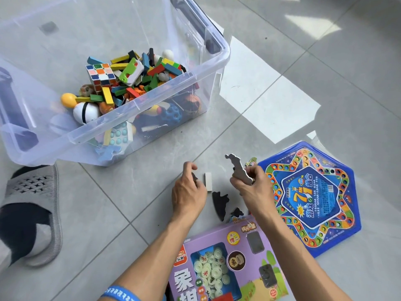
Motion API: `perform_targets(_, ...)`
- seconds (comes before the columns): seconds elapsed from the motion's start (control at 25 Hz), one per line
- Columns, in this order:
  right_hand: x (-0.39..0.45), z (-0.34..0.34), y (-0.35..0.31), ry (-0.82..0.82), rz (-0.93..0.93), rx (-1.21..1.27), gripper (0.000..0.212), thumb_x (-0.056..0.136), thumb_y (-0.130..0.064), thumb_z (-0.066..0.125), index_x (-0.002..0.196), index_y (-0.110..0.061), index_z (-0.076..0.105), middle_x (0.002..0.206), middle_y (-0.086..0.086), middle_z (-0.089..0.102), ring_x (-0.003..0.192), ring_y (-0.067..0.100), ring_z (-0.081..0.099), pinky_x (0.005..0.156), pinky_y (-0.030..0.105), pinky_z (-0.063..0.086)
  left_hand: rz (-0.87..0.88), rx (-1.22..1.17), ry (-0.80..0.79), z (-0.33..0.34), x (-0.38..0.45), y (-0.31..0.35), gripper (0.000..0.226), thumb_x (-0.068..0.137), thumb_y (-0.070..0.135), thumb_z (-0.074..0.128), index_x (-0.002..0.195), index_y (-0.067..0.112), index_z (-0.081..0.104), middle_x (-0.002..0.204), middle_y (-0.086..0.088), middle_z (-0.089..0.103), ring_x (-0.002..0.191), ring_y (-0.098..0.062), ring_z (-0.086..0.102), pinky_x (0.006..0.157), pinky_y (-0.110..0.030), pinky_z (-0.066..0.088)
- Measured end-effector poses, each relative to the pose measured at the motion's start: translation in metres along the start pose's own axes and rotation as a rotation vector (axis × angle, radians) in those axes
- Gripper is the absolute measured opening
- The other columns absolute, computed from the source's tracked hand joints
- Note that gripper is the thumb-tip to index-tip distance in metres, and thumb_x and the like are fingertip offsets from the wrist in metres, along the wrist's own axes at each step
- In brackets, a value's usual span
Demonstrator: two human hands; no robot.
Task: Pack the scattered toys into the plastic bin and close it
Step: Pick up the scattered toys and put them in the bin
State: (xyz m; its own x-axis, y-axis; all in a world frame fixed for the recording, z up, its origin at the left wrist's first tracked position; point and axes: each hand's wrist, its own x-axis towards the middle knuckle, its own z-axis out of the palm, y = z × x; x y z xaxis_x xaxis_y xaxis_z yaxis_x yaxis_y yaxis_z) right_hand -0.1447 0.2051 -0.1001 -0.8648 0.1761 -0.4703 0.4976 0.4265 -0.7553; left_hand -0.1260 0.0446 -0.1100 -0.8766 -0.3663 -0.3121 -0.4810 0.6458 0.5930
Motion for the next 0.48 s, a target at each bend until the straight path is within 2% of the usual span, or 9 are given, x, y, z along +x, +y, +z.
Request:
perform_targets(0.08,-0.004,-0.004,0.004,0.067,-0.034,-0.085,0.028,0.085,-0.028,0.069,0.109,-0.021,0.058,0.1,-0.006,0.065,0.089,0.019,0.061,0.079,0.038,0.051,0.046,0.04,-0.013,0.002,-0.003,0.005,0.024,0.085,0.008,0.044,0.105,0.019,0.051,0.086,-0.009,0.064,0.082,-0.033,0.058,0.067,-0.036,0.041)
perform_targets(0.16,0.0,-0.007,0.01,0.152,-0.112,-0.363,0.023,0.089,-0.028,0.061,0.108,-0.015,0.059,0.101,0.002,0.062,0.09,0.025,0.058,0.076,0.037,0.045,-0.014,0.157,-0.055,0.008,-0.002,0.007,0.015,0.089,0.02,0.044,0.097,0.014,0.056,0.095,-0.008,0.066,0.088,-0.032,0.06,0.071,-0.035,0.044)
perform_targets(0.28,0.007,-0.004,0.017,0.116,-0.2,-0.825,0.018,0.092,-0.022,0.056,0.1,-0.007,0.059,0.098,0.01,0.055,0.089,0.031,0.055,0.067,0.036,0.039,-0.078,0.321,-0.121,0.014,0.001,0.003,0.04,0.088,0.049,0.054,0.096,0.01,0.06,0.1,-0.01,0.064,0.093,-0.033,0.062,0.077,-0.039,0.049)
perform_targets(0.32,0.007,0.0,0.018,0.109,-0.236,-0.936,0.015,0.09,-0.017,0.057,0.098,-0.005,0.06,0.097,0.012,0.055,0.088,0.032,0.055,0.065,0.039,0.041,-0.05,0.35,-0.136,0.016,0.001,0.003,0.043,0.087,0.05,0.056,0.096,0.009,0.06,0.1,-0.011,0.063,0.094,-0.033,0.063,0.077,-0.039,0.049)
perform_targets(0.4,0.009,0.011,0.021,0.128,-0.251,-1.014,0.01,0.086,-0.006,0.056,0.093,-0.001,0.061,0.093,0.016,0.057,0.083,0.035,0.057,0.06,0.039,0.043,-0.002,0.328,-0.162,0.017,0.001,0.003,0.033,0.088,0.042,0.055,0.084,0.009,0.057,0.095,-0.012,0.064,0.087,-0.033,0.062,0.071,-0.037,0.047)
perform_targets(0.48,0.01,0.017,0.02,0.122,-0.216,-1.016,0.014,0.087,-0.003,0.05,0.097,-0.001,0.059,0.094,0.016,0.058,0.085,0.034,0.057,0.058,0.038,0.043,-0.058,0.2,-0.153,0.01,-0.004,0.002,0.033,0.082,0.038,0.057,0.068,0.009,0.05,0.077,-0.011,0.065,0.071,-0.03,0.059,0.061,-0.034,0.044)
